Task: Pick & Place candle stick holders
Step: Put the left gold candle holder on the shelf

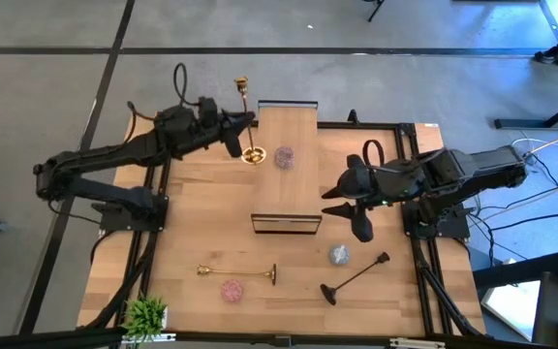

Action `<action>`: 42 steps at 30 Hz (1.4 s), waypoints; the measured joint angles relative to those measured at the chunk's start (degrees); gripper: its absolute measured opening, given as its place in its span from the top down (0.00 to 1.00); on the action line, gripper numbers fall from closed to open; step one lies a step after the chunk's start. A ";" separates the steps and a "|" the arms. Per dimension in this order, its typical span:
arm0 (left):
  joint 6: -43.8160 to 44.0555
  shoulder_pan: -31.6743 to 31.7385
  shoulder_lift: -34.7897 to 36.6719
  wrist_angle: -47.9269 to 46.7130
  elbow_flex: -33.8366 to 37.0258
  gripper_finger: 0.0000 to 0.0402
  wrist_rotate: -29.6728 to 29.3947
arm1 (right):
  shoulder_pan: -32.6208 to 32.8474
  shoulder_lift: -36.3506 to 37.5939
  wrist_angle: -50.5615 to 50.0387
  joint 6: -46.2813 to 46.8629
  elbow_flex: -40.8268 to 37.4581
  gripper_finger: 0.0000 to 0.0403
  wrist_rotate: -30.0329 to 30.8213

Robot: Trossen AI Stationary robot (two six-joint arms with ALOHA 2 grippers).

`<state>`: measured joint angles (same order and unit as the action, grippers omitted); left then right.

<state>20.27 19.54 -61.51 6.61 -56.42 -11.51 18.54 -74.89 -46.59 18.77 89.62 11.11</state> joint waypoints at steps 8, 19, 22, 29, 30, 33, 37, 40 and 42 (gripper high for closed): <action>0.12 7.62 -6.64 8.82 0.00 0.97 12.86 | -1.42 0.43 0.49 -2.89 -2.15 0.59 -6.69; -0.44 15.64 -17.05 21.62 -0.07 0.97 30.34 | -2.02 11.02 11.69 2.27 -16.31 0.59 1.99; -1.11 17.75 -20.05 22.14 -1.75 0.97 34.63 | -1.66 13.63 14.55 4.08 -19.88 0.59 6.34; -8.78 20.61 -25.81 22.22 -9.27 0.97 43.16 | -2.25 14.50 14.72 2.75 -20.61 0.59 7.52; -9.49 20.85 -26.75 22.17 -10.21 0.97 44.45 | -2.54 14.51 14.70 2.64 -20.61 0.59 7.49; -11.11 21.17 -29.42 21.95 -12.17 0.97 47.72 | -3.40 14.49 14.45 2.22 -20.61 0.59 7.46; -13.42 21.15 -31.55 21.89 -12.76 0.97 50.60 | -3.95 14.49 14.44 1.38 -20.61 0.59 6.85; -15.57 21.10 -32.30 21.95 -12.76 0.97 51.63 | -3.93 14.49 14.19 1.38 -20.61 0.59 6.65; -16.88 21.12 -32.58 22.45 -12.76 0.97 51.89 | -3.93 14.49 13.93 1.50 -20.61 0.59 6.67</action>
<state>3.39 40.66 -94.09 29.06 -69.19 40.38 14.61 -60.40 -32.65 20.27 69.01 17.77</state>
